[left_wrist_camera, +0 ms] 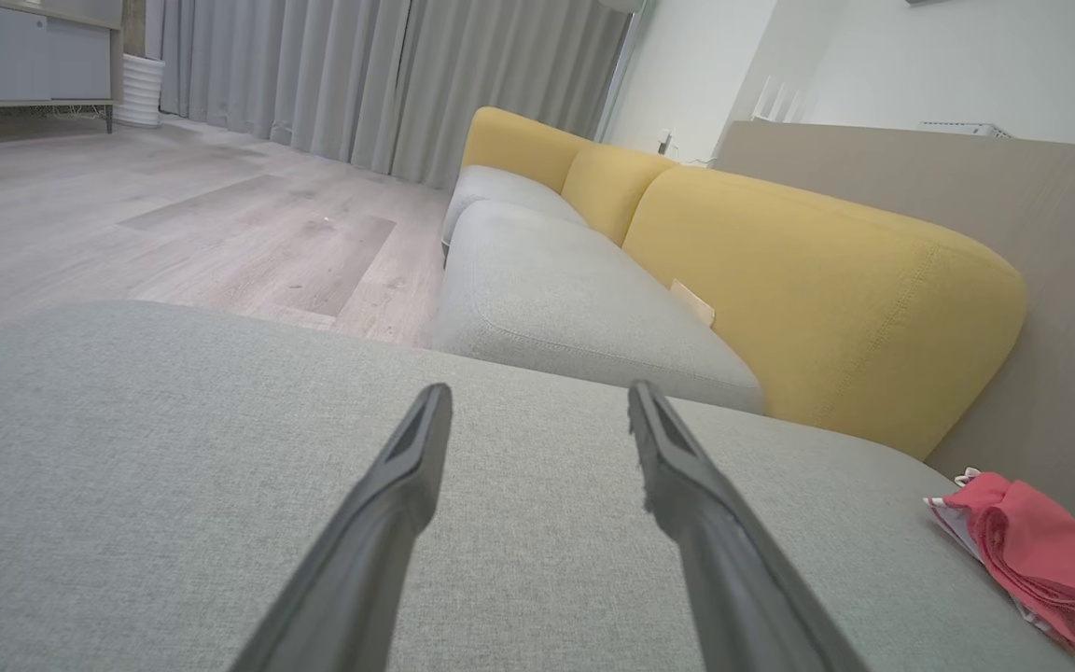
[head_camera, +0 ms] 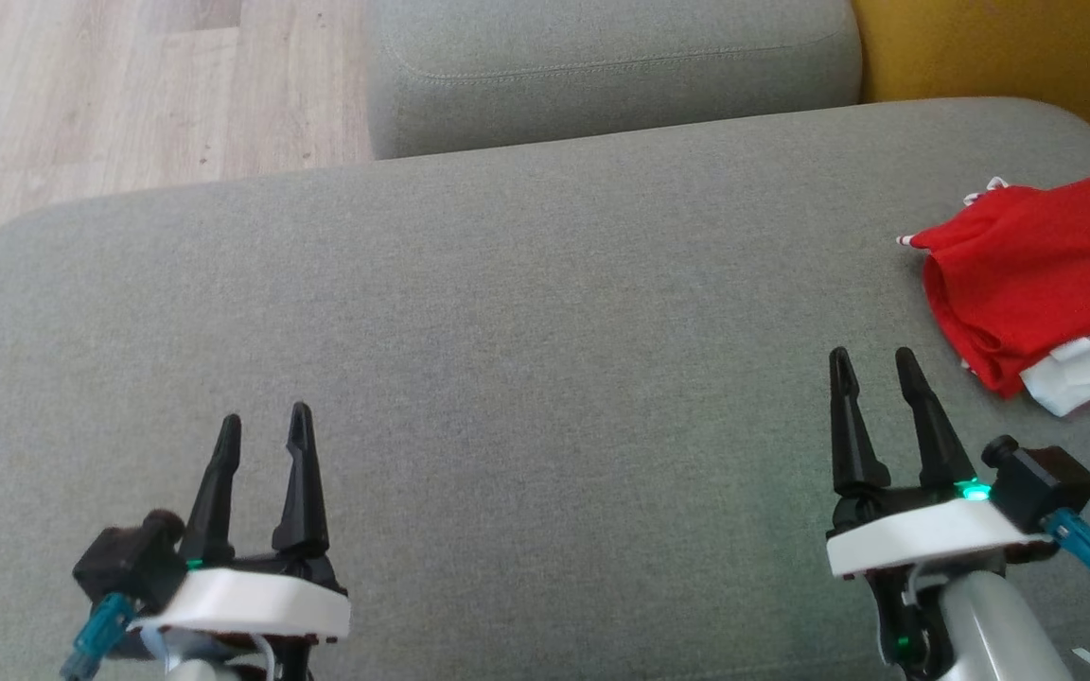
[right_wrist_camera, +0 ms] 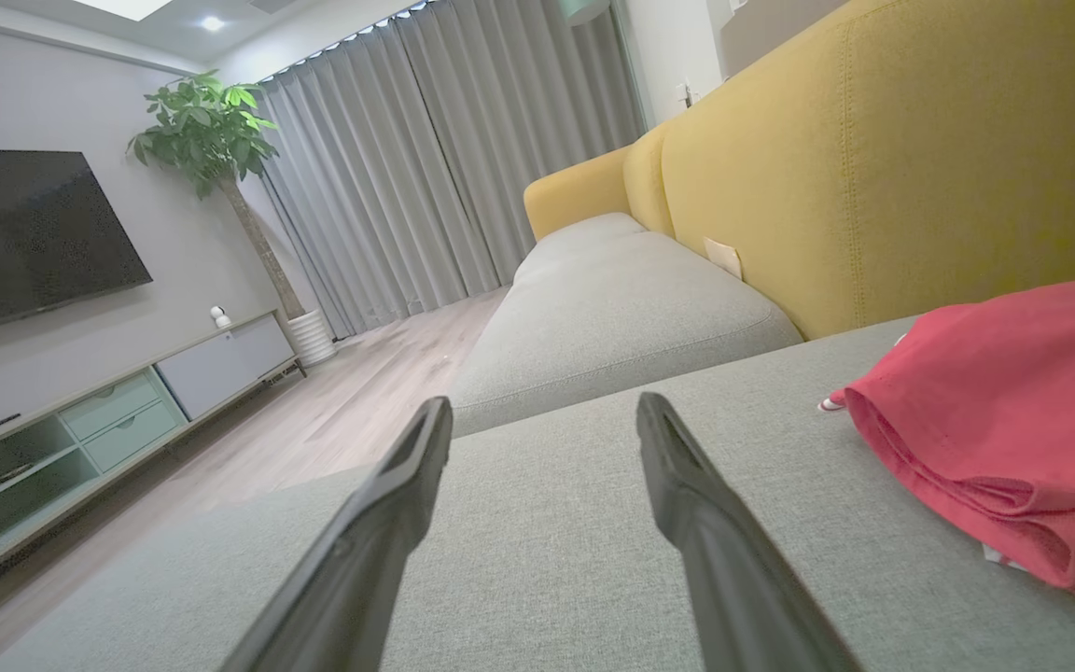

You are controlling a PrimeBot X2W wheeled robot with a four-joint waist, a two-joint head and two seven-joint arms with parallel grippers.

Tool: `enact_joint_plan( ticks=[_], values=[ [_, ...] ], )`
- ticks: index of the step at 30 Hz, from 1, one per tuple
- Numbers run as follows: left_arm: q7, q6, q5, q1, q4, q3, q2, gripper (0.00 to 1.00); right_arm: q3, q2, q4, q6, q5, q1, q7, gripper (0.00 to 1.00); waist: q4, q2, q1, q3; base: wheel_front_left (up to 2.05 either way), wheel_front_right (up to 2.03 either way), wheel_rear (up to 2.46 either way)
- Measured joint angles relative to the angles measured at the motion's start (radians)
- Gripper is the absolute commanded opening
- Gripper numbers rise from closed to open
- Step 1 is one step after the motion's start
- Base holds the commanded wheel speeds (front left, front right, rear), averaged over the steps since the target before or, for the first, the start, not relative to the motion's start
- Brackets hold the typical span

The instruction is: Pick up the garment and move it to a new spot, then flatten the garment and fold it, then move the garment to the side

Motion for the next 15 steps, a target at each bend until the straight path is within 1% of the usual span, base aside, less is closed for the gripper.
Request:
enact_joint_plan(
  ticks=[15],
  values=[
    [0.0,0.002,0.0,0.0,-0.006,0.005,0.0,1.0,0.001,0.0,0.0,0.0,0.002,0.0,0.0,1.0,-0.002,0.0,0.0,0.001,0.0,0.0,0.0]
  ],
)
